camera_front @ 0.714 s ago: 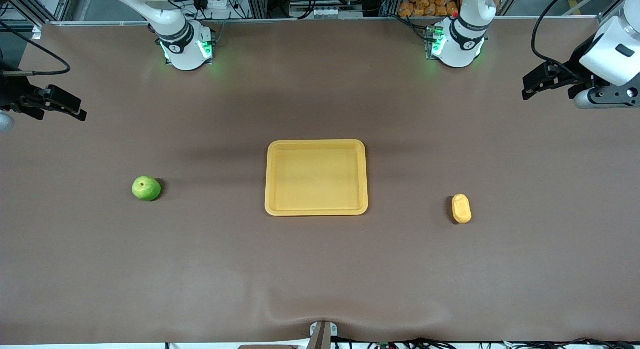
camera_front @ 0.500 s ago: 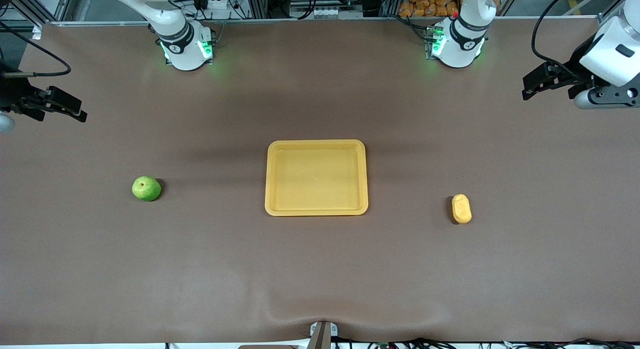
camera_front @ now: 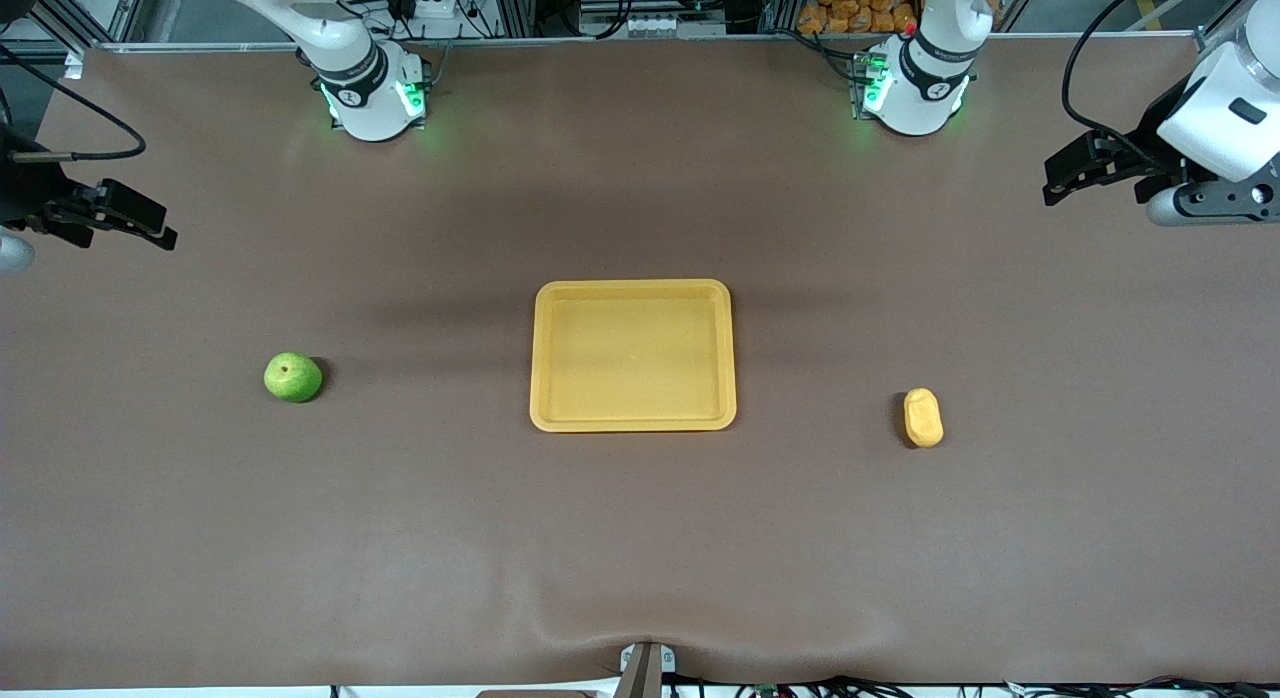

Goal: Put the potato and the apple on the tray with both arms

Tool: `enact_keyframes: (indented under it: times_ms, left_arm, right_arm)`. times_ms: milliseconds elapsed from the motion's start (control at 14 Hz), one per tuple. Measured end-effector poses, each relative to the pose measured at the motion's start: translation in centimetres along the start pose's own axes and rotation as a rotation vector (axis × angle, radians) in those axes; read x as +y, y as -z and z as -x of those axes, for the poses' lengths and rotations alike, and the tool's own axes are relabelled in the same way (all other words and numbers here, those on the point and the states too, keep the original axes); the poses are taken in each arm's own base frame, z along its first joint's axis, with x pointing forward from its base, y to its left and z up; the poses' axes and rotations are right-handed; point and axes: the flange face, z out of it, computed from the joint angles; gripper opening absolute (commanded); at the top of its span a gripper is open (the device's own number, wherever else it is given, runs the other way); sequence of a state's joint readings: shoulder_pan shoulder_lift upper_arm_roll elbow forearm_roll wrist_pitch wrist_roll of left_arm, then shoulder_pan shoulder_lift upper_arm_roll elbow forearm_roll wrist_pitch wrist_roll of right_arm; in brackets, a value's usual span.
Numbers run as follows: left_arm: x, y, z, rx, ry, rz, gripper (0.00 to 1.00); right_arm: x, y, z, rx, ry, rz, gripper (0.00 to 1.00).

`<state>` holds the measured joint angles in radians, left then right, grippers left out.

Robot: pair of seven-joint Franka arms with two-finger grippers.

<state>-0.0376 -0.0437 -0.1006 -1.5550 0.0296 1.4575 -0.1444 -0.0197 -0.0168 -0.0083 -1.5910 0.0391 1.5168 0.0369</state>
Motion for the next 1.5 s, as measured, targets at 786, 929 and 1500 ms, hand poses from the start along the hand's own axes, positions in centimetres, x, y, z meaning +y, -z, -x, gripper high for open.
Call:
enact_keyframes:
  times_ms: [786, 929, 1500]
  left_arm:
    - [0.3, -6.2, -4.9, -0.058, 0.0, 0.005, 1.0]
    - [0.4, -8.1, -6.2, -0.069, 0.001, 0.007, 1.0]
    - [1.2, -15.4, -11.1, -0.056, -0.002, 0.024, 1.0]
  right_arm:
    - [-0.2, -4.2, -1.7, -0.098, 0.005, 0.004, 1.0]
    - [0.2, -6.6, -2.3, -0.147, 0.039, 0.003, 1.0]
    - [0.7, -9.9, -3.5, -0.185, 0.069, -0.002, 1.0]
